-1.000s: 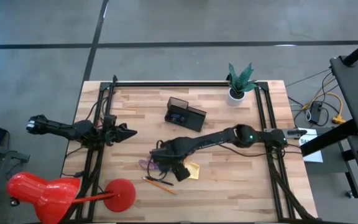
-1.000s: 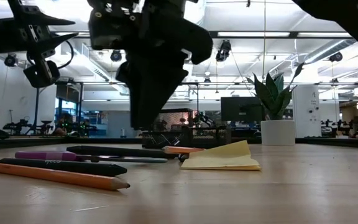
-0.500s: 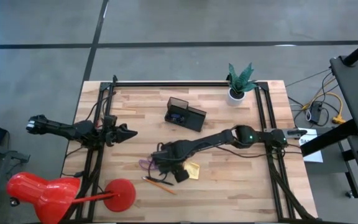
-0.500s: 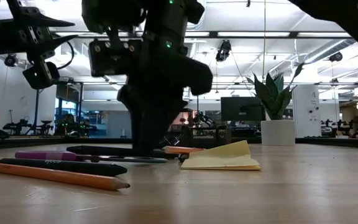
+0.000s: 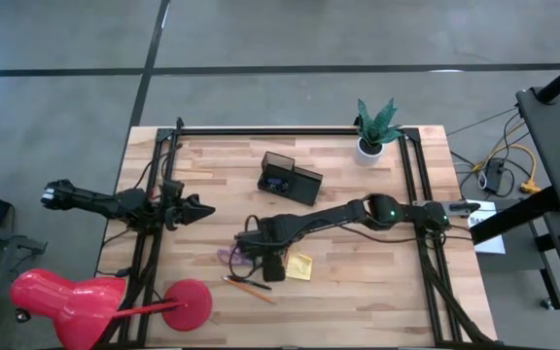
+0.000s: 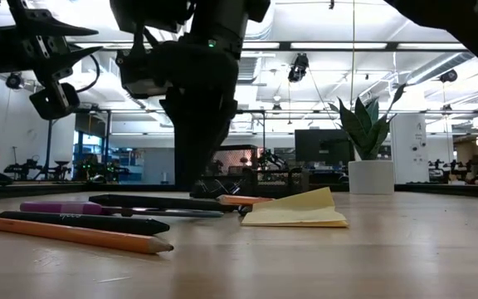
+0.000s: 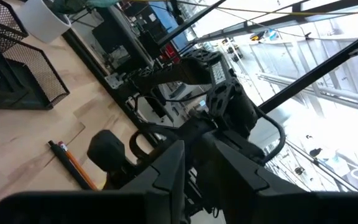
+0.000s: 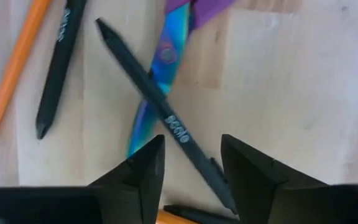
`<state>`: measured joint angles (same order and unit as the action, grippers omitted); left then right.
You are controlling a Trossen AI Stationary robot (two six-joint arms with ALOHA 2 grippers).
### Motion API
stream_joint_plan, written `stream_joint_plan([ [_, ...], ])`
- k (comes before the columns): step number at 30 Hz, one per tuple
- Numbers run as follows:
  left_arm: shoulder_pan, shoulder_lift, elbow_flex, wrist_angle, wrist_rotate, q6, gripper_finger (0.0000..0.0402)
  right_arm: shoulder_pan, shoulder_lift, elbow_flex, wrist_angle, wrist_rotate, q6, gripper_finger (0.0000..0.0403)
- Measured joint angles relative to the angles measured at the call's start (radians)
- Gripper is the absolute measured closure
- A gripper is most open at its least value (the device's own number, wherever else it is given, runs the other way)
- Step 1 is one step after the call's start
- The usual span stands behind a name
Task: Pick and place office supplies into organizer
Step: Put the center black pen into the desk organizer
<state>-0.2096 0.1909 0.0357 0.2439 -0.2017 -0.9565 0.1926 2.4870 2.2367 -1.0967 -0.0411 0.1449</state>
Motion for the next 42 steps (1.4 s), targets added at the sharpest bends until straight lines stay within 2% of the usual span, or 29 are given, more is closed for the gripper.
stream_joint_plan([
  [6,0.0,0.001,0.0,0.0,0.004,0.0,0.0336,0.005,0.0,-0.012,-0.009,0.002,-0.166,0.0244],
  [10,0.0,0.003,0.0,0.0,0.009,0.0,0.0336,0.006,0.0,-0.025,-0.003,0.055,-0.326,0.0243],
  [14,0.0,0.003,0.0,0.0,0.012,-0.001,0.0336,0.001,0.0,-0.034,0.004,0.061,-0.388,0.0244],
  [20,0.0,0.003,0.0,0.0,0.014,-0.001,0.0336,0.001,0.0,-0.042,0.009,0.059,-0.415,0.0257],
  [24,0.0,0.0,0.0,0.001,0.015,-0.002,0.0336,0.001,0.0,-0.059,0.011,-0.008,-0.42,0.0273],
  [32,0.0,0.0,0.0,0.001,0.015,-0.005,0.0336,-0.001,0.0,-0.096,0.019,-0.011,-0.445,0.0307],
  [38,0.0,0.0,0.0,0.001,0.017,-0.005,0.0336,-0.014,0.0,-0.1,0.019,-0.015,-0.383,0.0361],
  [42,0.0,0.0,0.0,0.001,0.017,-0.005,0.0336,-0.03,0.0,-0.097,0.017,-0.045,-0.238,0.0383],
])
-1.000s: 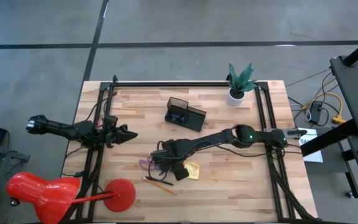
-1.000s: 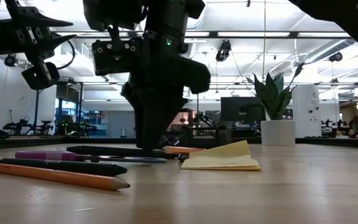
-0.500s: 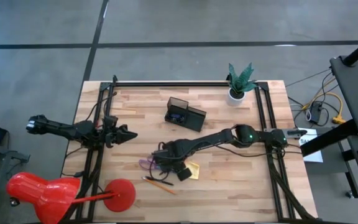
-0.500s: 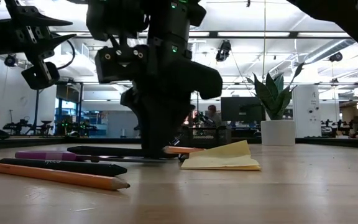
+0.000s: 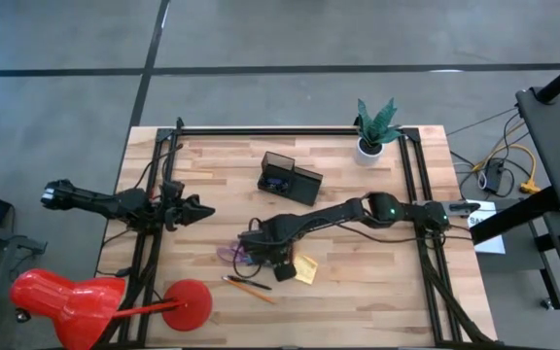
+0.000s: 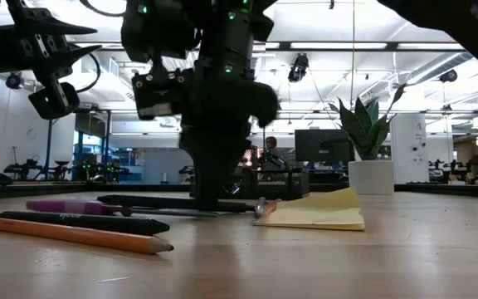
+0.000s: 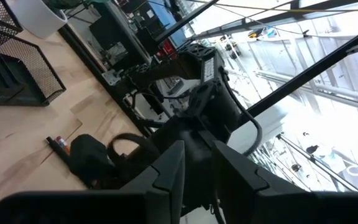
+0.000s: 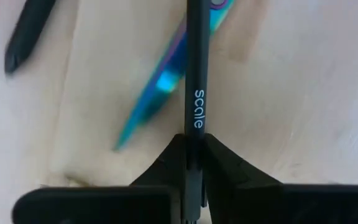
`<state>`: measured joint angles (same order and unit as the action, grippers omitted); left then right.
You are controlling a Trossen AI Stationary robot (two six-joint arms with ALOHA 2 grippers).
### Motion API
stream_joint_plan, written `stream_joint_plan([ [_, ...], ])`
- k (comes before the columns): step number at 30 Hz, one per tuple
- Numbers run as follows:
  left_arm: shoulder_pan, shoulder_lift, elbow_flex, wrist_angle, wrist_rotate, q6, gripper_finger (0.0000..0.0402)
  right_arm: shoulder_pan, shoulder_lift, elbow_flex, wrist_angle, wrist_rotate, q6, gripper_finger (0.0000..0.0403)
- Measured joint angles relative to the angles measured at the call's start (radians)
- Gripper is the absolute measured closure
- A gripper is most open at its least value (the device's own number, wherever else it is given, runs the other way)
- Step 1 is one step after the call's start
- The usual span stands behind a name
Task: Pick and place office supplies into organizer
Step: Put the center black pen into the desk organizer
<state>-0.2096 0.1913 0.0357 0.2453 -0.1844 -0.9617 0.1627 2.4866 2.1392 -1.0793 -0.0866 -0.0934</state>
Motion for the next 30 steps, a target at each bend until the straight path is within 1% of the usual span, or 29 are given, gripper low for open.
stream_joint_plan([
  [3,0.0,-0.001,0.0,0.01,0.0,0.0,0.0336,-0.029,0.0,0.0,0.007,-0.089,0.169,0.0381],
  [5,0.0,-0.005,0.0,0.02,0.0,0.0,0.0336,-0.042,-0.004,-0.002,0.028,-0.121,0.267,0.0378],
  [9,0.0,-0.018,0.0,0.027,-0.001,0.0,0.0336,-0.074,-0.041,-0.003,0.112,-0.125,0.457,0.0378],
  [13,0.0,-0.038,0.0,0.026,-0.002,0.006,0.0336,-0.111,-0.1,-0.001,0.155,-0.113,0.745,0.0378],
  [15,0.0,-0.054,0.0,0.027,-0.003,0.01,0.0336,-0.123,-0.127,-0.002,0.155,-0.051,0.879,0.0378],
  [19,0.0,-0.102,0.011,0.029,-0.003,0.097,0.0336,-0.137,-0.2,-0.002,0.235,0.09,1.052,0.0375],
  [22,0.0,-0.147,0.034,0.036,-0.003,0.198,0.0336,-0.148,-0.259,0.001,0.26,0.238,1.155,0.0374],
  [24,0.0,-0.166,0.046,0.043,-0.004,0.265,0.0336,-0.159,-0.284,0.001,0.211,0.347,1.133,0.0374],
  [26,0.0,-0.163,0.053,0.032,-0.006,0.311,0.0336,-0.173,-0.305,0.0,0.109,0.402,1.045,0.0374],
  [27,0.0,-0.162,0.06,0.032,-0.006,0.321,0.0336,-0.181,-0.315,0.0,0.049,0.422,0.989,0.0374],
  [30,0.0,-0.146,0.066,0.041,-0.006,0.341,0.0336,-0.192,-0.329,0.019,-0.129,0.519,0.722,0.0374],
])
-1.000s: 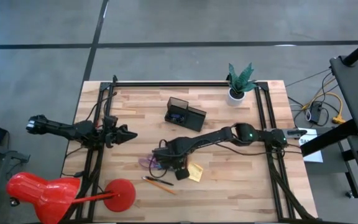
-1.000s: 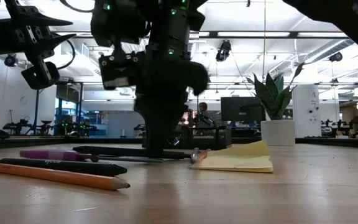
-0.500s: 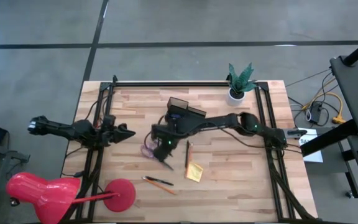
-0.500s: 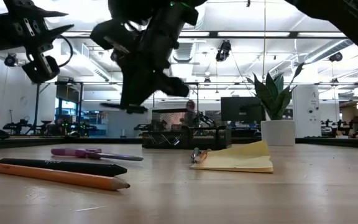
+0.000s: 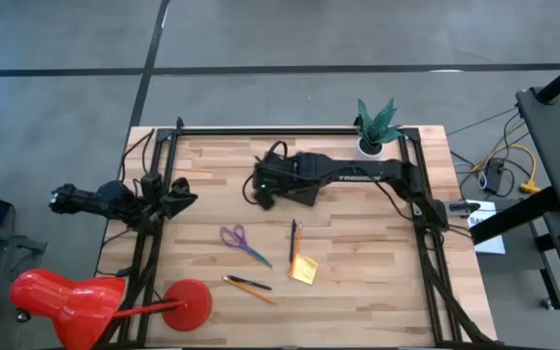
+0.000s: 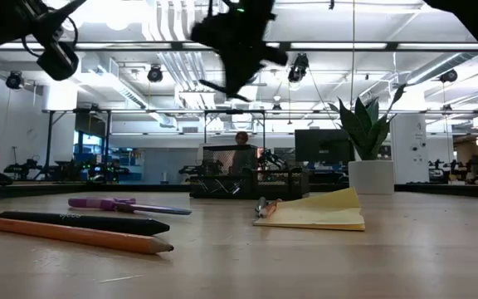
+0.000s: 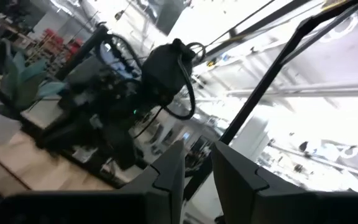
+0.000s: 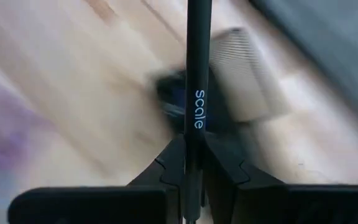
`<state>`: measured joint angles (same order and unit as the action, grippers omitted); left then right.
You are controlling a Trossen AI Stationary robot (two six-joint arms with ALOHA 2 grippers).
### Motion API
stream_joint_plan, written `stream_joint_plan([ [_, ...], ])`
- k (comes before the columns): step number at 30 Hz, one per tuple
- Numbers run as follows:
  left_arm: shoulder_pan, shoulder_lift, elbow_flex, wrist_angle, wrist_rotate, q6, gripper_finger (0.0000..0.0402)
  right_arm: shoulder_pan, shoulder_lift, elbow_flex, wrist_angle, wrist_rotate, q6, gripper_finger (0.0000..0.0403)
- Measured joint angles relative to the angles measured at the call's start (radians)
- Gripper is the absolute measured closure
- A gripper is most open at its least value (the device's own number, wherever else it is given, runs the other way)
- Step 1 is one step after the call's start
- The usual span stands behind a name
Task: Pick and place office supplies into organizer
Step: Put the center black pen into the desk organizer
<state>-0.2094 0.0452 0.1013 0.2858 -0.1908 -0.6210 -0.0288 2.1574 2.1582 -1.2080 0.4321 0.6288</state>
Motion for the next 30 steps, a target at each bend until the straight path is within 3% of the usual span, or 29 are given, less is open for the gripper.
stream_joint_plan([
  [5,0.0,0.003,-0.001,-0.005,0.0,0.005,0.0336,-0.002,0.0,0.012,-0.164,0.258,-0.486,0.0374],
  [11,0.0,-0.001,-0.002,-0.006,-0.002,0.005,0.0336,-0.006,0.021,0.008,-0.159,0.572,-1.014,0.0374],
  [16,0.0,-0.002,-0.003,-0.007,-0.027,0.005,0.0336,-0.048,0.072,0.008,-0.155,0.684,-1.344,0.0374],
  [21,0.0,-0.004,-0.003,-0.008,-0.028,0.002,0.0336,-0.087,0.136,0.007,-0.148,0.745,-1.378,0.0374],
  [30,0.0,-0.006,-0.003,-0.008,-0.033,0.0,0.0336,-0.08,0.167,-0.005,-0.154,0.663,-1.372,0.0374],
])
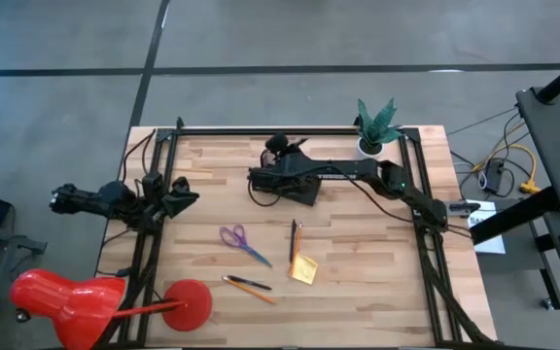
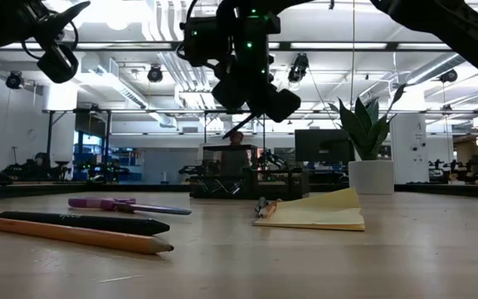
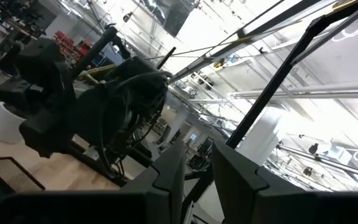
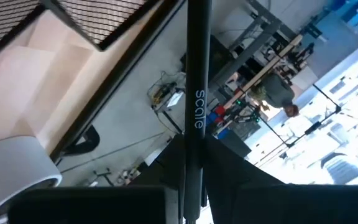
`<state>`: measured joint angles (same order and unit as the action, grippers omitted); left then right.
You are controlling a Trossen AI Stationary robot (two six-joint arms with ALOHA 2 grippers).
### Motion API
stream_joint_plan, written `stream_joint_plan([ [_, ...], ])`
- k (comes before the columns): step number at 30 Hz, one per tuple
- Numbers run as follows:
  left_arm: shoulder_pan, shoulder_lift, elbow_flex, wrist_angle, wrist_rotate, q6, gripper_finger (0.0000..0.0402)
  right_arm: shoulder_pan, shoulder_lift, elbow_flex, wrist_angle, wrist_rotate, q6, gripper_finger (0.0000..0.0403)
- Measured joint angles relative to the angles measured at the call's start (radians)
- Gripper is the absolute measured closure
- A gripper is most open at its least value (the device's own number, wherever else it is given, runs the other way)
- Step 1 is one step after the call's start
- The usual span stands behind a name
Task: Pick and place office supplies into organizer
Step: Put the center black pen into the desk organizer
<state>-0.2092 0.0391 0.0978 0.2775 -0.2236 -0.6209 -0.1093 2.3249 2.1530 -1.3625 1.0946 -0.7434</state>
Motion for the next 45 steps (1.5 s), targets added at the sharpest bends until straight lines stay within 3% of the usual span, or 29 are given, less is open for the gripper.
stream_joint_plan([
  [12,0.0,-0.001,-0.006,-0.008,-0.001,0.0,0.0336,-0.005,0.0,-0.017,-0.017,-0.127,0.014,0.0374],
  [27,0.0,-0.002,-0.006,-0.01,0.0,0.0,0.0336,-0.04,0.0,-0.068,-0.02,-0.136,0.011,0.0374],
  [34,0.0,-0.001,-0.006,-0.011,0.001,0.0,0.0336,-0.034,0.0,-0.068,-0.01,-0.253,0.039,0.0374],
  [39,0.0,-0.001,-0.006,-0.011,0.004,0.0,0.0336,-0.011,0.0,-0.064,-0.008,-0.254,0.04,0.0373],
  [45,0.0,-0.002,-0.006,-0.011,0.008,0.0,0.0336,0.017,-0.001,-0.039,-0.006,-0.258,0.107,0.0348],
])
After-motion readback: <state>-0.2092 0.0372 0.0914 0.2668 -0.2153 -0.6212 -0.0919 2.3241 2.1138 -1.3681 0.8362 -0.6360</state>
